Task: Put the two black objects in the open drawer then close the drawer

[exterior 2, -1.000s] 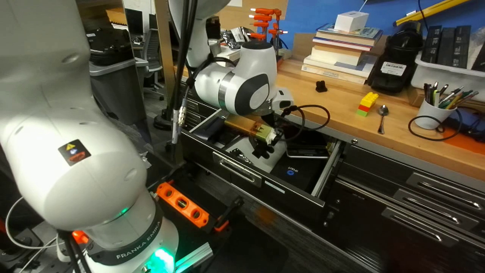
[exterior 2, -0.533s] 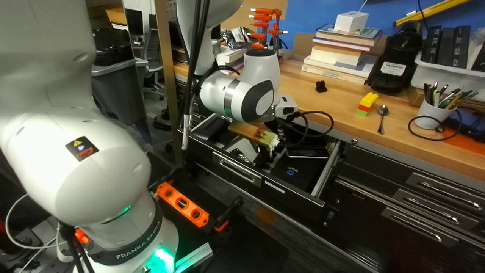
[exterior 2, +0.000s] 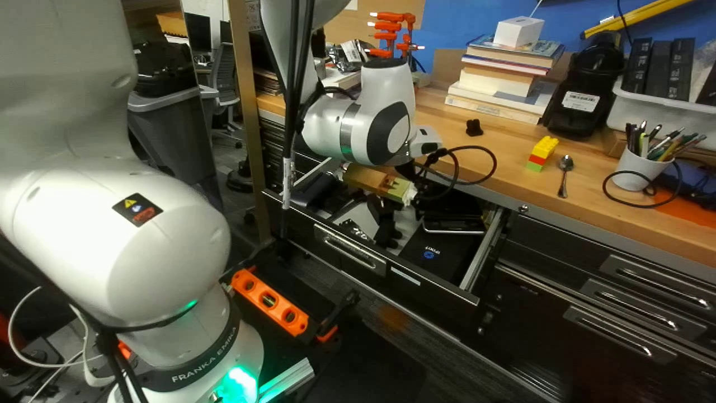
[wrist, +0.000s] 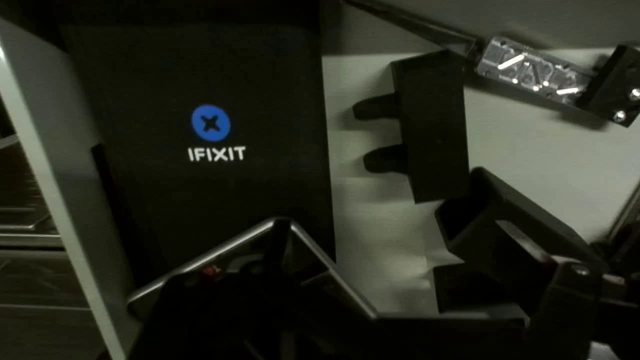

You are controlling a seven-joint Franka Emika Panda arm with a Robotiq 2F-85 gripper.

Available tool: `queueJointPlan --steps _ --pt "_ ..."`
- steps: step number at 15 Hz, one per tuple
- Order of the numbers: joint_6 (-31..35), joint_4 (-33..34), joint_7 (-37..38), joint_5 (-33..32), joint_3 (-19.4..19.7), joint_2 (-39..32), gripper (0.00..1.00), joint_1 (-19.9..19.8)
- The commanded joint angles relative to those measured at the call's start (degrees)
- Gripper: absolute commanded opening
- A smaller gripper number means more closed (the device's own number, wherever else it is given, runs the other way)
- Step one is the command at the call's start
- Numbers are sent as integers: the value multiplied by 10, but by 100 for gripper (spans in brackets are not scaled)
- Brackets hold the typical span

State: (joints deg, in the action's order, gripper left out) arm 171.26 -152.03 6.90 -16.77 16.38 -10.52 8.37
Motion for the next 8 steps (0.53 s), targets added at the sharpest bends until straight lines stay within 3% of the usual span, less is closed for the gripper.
queueJointPlan --steps 1,5,8 --pt "-82 35 51 -56 6 61 100 13" --pt "-159 98 51 -45 -63 119 100 -20" --pt "-168 158 5 -1 -109 128 100 -34"
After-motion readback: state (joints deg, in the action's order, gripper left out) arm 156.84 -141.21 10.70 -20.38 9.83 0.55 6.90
